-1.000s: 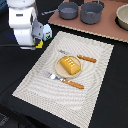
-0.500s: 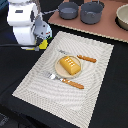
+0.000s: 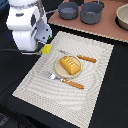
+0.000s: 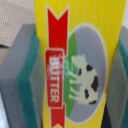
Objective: Place the bread, butter, and milk from the table onto the serving area.
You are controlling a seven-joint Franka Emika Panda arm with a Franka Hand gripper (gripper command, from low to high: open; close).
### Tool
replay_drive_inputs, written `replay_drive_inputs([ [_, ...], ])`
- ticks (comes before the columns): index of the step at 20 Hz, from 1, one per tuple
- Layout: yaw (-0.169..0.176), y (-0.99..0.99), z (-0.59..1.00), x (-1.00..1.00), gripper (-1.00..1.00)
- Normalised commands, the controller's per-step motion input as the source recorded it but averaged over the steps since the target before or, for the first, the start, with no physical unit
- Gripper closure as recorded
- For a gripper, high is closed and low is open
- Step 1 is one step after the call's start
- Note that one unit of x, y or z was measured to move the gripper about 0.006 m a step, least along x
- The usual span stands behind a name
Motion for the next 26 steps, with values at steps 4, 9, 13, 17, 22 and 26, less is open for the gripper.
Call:
replay_drive_inputs([
  [4,-0.071,-0.40,0.63,0.82,1.00],
  [9,-0.069,-0.39,0.65,0.82,1.00],
  [13,-0.066,-0.48,0.54,0.80,1.00],
  [17,-0.058,-0.60,0.27,0.73,1.00],
  [22,-0.036,-0.63,0.13,0.72,1.00],
  [26,-0.022,-0.64,0.01,0.74,1.00],
])
